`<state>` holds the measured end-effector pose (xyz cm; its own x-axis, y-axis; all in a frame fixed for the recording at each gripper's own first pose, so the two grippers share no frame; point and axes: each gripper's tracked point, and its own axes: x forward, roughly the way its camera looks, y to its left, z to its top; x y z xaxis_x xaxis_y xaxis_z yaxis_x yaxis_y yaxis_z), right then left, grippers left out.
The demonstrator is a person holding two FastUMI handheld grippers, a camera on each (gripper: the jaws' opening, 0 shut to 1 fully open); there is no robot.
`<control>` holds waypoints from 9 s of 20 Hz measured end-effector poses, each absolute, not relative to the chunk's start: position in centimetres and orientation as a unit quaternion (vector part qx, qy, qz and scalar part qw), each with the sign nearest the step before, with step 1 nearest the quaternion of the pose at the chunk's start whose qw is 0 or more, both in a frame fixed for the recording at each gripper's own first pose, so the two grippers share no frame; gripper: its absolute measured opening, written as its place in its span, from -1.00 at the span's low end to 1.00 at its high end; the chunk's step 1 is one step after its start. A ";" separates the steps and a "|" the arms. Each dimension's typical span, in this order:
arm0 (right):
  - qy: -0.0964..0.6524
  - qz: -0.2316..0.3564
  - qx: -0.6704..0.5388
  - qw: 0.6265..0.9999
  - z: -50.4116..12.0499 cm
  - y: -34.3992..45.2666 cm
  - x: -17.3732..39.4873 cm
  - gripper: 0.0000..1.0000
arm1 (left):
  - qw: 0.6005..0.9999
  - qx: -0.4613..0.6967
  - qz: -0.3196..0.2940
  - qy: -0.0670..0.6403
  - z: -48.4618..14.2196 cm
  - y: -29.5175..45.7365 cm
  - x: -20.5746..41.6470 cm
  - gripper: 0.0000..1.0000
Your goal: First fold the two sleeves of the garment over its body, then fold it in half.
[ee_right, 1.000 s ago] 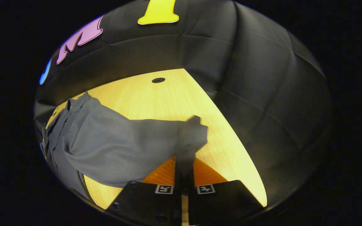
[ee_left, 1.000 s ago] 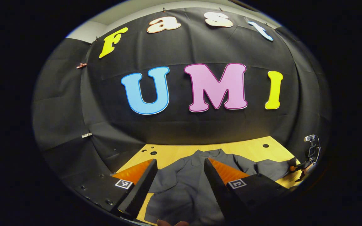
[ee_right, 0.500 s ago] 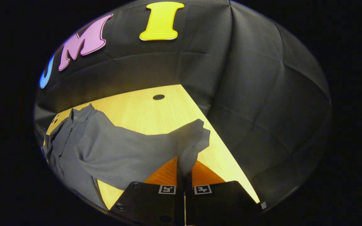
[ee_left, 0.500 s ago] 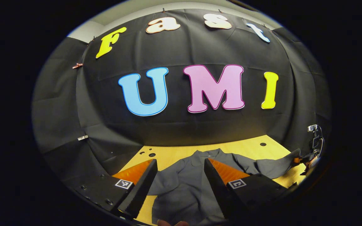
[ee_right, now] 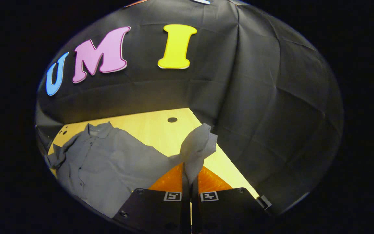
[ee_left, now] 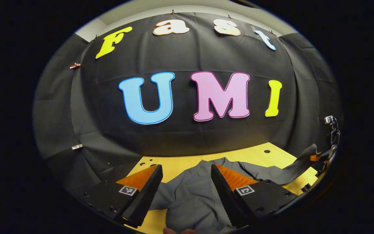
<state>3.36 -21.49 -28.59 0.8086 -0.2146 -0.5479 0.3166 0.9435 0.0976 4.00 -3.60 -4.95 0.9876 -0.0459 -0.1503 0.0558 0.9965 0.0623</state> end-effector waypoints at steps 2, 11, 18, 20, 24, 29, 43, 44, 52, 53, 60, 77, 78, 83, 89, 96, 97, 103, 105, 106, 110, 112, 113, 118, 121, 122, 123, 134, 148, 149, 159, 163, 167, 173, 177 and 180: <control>0.258 -0.134 0.099 0.952 -26.2 -18.8 3.3 -0.87 | 0.997 0.026 -0.030 0.073 -5.1 -2.3 4.2 0.89; 0.190 -0.049 0.111 0.974 -17.6 -3.9 9.3 -0.87 | 0.997 0.007 -0.024 0.071 -6.1 5.1 4.4 0.89; 0.199 0.048 0.080 0.975 -18.9 9.9 12.8 -0.87 | 0.996 0.013 0.002 0.086 -8.0 12.1 4.0 0.89; 0.211 0.074 0.062 0.973 -20.3 13.4 13.2 -0.87 | 0.995 0.011 0.013 0.095 -8.9 14.1 3.8 0.89; 0.247 0.111 0.045 0.962 -24.7 19.2 13.3 -0.87 | 0.993 0.007 0.037 0.113 -10.6 17.7 3.5 0.89; 0.306 0.117 0.020 0.945 -30.4 23.9 13.7 -0.87 | 0.989 -0.001 0.061 0.133 -12.4 20.9 3.1 0.89; 0.386 0.167 0.060 0.905 -35.0 30.6 10.6 0.21 | 0.981 -0.014 0.075 0.177 -18.2 24.2 3.2 0.89; 0.388 0.174 0.072 0.902 -34.5 31.2 10.2 0.23 | 0.981 -0.010 0.073 0.179 -18.6 24.4 3.4 0.89; 0.350 0.170 0.106 0.915 -27.3 29.1 8.4 0.24 | 0.974 0.012 0.069 0.213 -25.4 25.6 5.5 0.89; 0.347 0.166 0.105 0.917 -26.6 28.1 8.1 0.24 | 0.973 0.012 0.071 0.219 -26.2 26.0 5.8 0.89; 0.339 0.102 0.073 0.932 -24.4 19.0 4.6 0.24 | 0.958 0.003 0.096 0.272 -32.9 28.7 8.2 0.90; 0.338 0.046 0.087 0.936 -23.3 9.0 0.6 0.24 | 0.927 -0.020 0.095 0.362 -39.1 27.9 10.3 -0.63; 0.334 0.046 0.086 0.937 -23.1 8.7 0.6 0.24 | 0.926 -0.022 0.099 0.365 -38.9 28.0 10.5 -0.77; 0.327 0.048 0.091 0.939 -23.1 7.0 1.0 0.25 | 0.940 -0.036 0.119 0.317 -34.3 27.1 10.7 -0.86; 0.327 0.043 0.102 0.939 -24.1 4.7 1.3 0.25 | 0.968 -0.030 0.062 0.241 -24.1 20.0 11.3 -0.87; 0.331 0.028 0.120 0.936 -25.3 1.1 1.2 0.25 | 0.980 -0.044 -0.027 0.191 -16.7 7.9 13.8 -0.87; 0.331 0.025 0.123 0.935 -25.4 0.5 1.1 0.25 | 0.980 -0.038 -0.038 0.191 -16.4 6.2 14.0 -0.87; 0.337 0.005 0.136 0.932 -26.8 -3.7 0.5 0.25 | 0.972 -0.048 -0.110 0.203 -16.9 -5.7 14.7 -0.87; 0.340 -0.001 0.137 0.930 -27.5 -5.2 0.2 0.25 | 0.969 -0.047 -0.125 0.206 -17.2 -8.9 15.1 -0.87; 0.342 -0.003 0.138 0.929 -27.8 -6.0 0.2 0.25 | 0.968 -0.048 -0.132 0.208 -17.5 -10.4 15.3 -0.87; 0.354 -0.012 0.144 0.924 -29.6 -8.8 -0.2 0.25 | 0.961 -0.044 -0.158 0.222 -19.4 -16.0 15.7 -0.87; 0.360 -0.015 0.148 0.921 -30.5 -10.1 -0.2 0.25 | 0.957 -0.035 -0.168 0.234 -20.9 -18.5 15.7 -0.87; 0.363 -0.016 0.150 0.919 -30.9 -10.7 -0.2 0.25 | 0.955 -0.029 -0.171 0.242 -21.8 -19.5 15.8 -0.87; 0.384 -0.013 0.152 0.911 -33.1 -12.2 -0.1 0.25 | 0.945 0.004 -0.175 0.276 -26.8 -23.4 15.9 -0.87; 0.395 -0.010 0.155 0.905 -34.3 -12.8 0.1 0.25 | 0.939 0.020 -0.170 0.298 -30.0 -24.3 16.3 -0.87; 0.399 -0.009 0.154 0.904 -34.5 -13.0 0.0 0.25 | 0.937 0.024 -0.171 0.305 -31.1 -24.7 16.5 -0.84; 0.401 -0.007 0.152 0.903 -34.7 -13.2 0.0 0.25 | 0.933 0.025 -0.174 0.313 -32.0 -25.2 16.5 -0.82; 0.412 -0.002 0.150 0.899 -35.9 -14.6 0.0 0.27 | 0.914 0.033 -0.218 0.340 -35.4 -29.6 14.7 0.19; 0.422 0.040 0.156 0.892 -34.4 -8.9 -3.3 0.36 | 0.914 -0.021 -0.271 0.301 -28.2 -27.0 6.8 0.92; 0.424 0.045 0.158 0.891 -34.3 -8.2 -3.8 0.41 | 0.914 -0.022 -0.266 0.306 -28.1 -25.8 6.1 0.92; 0.453 0.064 0.147 0.877 -34.9 -3.0 -8.1 0.87 | 0.916 -0.017 -0.184 0.355 -29.6 -10.7 0.5 0.92; 0.470 0.050 0.133 0.871 -36.3 -2.6 -9.5 0.89 | 0.912 -0.018 -0.137 0.387 -31.8 -5.3 -2.0 0.92; 0.485 0.051 0.122 0.865 -37.5 -1.9 -10.2 0.89 | 0.904 -0.013 -0.095 0.418 -34.5 -1.5 -3.7 0.92; 0.501 0.052 0.107 0.857 -39.3 -1.0 -10.6 0.90 | 0.889 -0.010 -0.038 0.457 -37.8 2.0 -4.9 0.84; 0.514 0.059 0.098 0.850 -40.5 -0.6 -10.6 0.89 | 0.876 0.012 -0.039 0.481 -39.5 1.7 -5.1 0.94; 0.525 0.064 0.092 0.844 -41.0 -0.3 -11.2 0.90 | 0.873 0.029 -0.036 0.485 -39.8 1.8 -5.1 0.97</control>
<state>-11.18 -0.34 -40.96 0.4405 0.2050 -0.8740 -0.0126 0.9749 0.2223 -5.06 1.83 -39.77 0.5276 -0.0358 -0.8487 0.0911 0.9957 0.0146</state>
